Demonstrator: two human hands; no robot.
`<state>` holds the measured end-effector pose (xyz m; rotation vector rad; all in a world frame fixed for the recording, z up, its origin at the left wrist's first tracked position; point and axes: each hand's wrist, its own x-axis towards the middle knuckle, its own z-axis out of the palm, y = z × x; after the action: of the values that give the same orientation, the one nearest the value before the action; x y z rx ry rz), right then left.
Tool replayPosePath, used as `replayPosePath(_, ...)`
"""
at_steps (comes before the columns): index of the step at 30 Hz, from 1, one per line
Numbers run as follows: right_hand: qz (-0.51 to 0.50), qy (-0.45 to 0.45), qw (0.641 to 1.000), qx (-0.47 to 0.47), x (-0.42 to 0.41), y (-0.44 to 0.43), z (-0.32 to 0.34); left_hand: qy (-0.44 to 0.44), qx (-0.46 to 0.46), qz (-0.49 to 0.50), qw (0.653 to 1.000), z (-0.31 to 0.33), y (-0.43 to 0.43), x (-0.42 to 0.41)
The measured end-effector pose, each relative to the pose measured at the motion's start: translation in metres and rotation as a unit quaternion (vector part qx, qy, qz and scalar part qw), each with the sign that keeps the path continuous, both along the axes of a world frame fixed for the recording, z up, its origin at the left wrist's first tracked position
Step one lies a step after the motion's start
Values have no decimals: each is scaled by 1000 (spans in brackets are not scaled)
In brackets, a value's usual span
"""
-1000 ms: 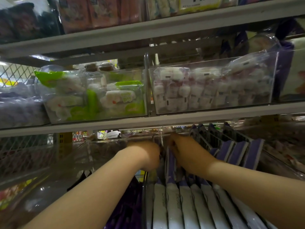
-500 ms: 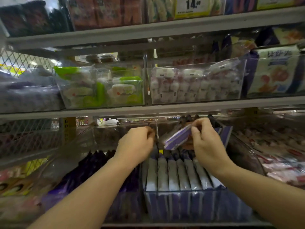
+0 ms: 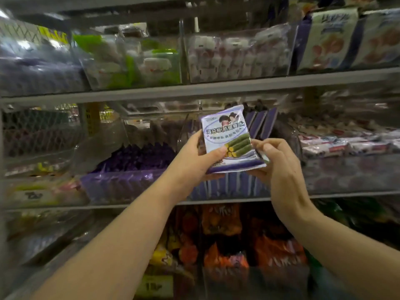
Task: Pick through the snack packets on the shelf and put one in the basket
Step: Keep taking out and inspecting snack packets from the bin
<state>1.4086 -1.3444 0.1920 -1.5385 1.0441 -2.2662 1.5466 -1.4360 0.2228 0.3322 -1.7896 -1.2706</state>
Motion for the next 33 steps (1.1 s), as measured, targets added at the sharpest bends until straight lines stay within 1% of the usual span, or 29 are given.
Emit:
replayPosePath(3,-14,6,996,89,-7,4,-2,1,-24,-47,999,-23,2,3)
replayPosePath(5,11,5,991,137,-10,5,-1,-31,-58,-50,997,-35,4,5)
replayPosePath(8,77,-30,988,134,-10,8,-4,-72,-79,-50,993,-54,7,2)
replayPosePath(11,119,-68,983,119,-10,8,-20,-82,-83,-46,992,-70,12,-2)
replayPosePath(13,148,-73,979,121,-9,7,-36,-56,-57,-35,996,-75,16,-4)
replayPosePath(17,141,-32,977,159,-5,5,-70,49,37,9,998,-92,18,-9)
replayPosePath(19,144,-22,973,178,-4,3,-84,73,71,11,995,-104,19,-13)
replayPosePath(22,145,-32,969,197,-8,3,-96,78,107,18,991,-121,16,-18)
replayPosePath(25,164,-66,959,220,-14,3,-104,64,117,28,991,-131,15,-24)
replayPosePath(29,200,-123,942,240,-16,5,-109,71,133,22,988,-139,17,-28)
replayPosePath(33,194,-157,936,248,-13,8,-115,78,163,14,983,-147,22,-26)
